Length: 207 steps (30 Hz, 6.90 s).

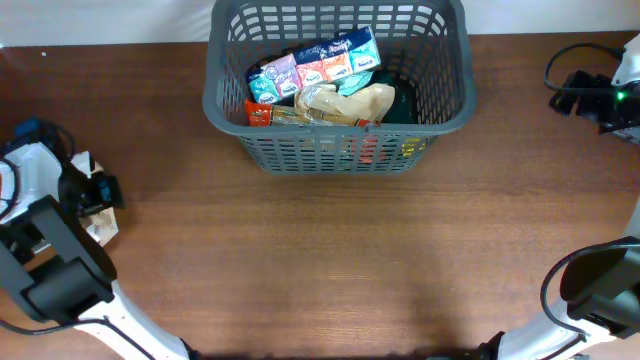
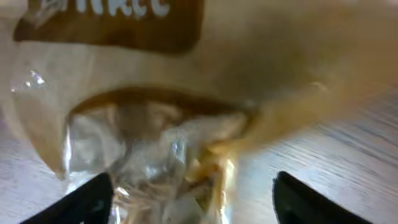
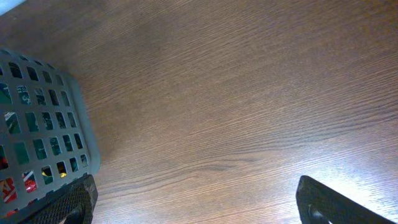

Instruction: Pack container

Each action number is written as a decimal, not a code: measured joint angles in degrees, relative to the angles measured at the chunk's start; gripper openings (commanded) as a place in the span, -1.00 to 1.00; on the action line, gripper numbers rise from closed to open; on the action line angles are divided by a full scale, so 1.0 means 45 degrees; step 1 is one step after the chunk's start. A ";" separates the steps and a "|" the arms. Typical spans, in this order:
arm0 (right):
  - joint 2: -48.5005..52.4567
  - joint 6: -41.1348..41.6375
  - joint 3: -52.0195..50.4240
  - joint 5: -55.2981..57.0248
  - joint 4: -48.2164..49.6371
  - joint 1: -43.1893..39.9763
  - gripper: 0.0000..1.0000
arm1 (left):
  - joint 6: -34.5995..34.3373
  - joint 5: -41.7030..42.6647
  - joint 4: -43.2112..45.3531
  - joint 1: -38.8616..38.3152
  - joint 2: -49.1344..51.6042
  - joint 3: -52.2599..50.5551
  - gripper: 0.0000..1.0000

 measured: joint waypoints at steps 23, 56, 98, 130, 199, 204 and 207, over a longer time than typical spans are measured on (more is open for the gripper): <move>0.0000 -0.0005 0.0000 0.0000 -0.0005 0.0000 0.98 | -0.0185 0.0194 -0.4143 -0.0622 0.1044 0.7164 -0.97; 0.0000 0.0000 0.0000 0.0000 0.0000 0.0000 0.98 | 0.4274 -0.1224 -0.3016 -0.9802 -0.0646 1.4008 -0.60; 0.0000 0.0000 0.0000 -0.0005 0.0000 0.0000 0.98 | -0.5736 0.5348 0.6547 -0.5508 -0.0816 -0.3259 -0.49; 0.0000 0.0000 0.0000 -0.0005 0.0000 0.0000 0.98 | -0.3774 0.6479 0.5625 -0.3230 -0.2939 0.5231 -0.97; 0.0000 0.0000 0.0000 -0.0005 0.0000 0.0000 0.98 | -0.0578 -0.2589 -0.6518 -0.5323 -0.2487 1.4528 0.99; 0.0000 0.0000 0.0000 -0.0005 0.0000 0.0000 0.98 | -0.0583 -0.2589 -0.6523 -0.5323 -0.2487 1.4523 0.99; 0.0000 0.0000 0.0000 0.0000 0.0000 0.0000 0.99 | -0.0612 -0.2584 -0.6523 -0.5323 -0.2487 1.4523 0.99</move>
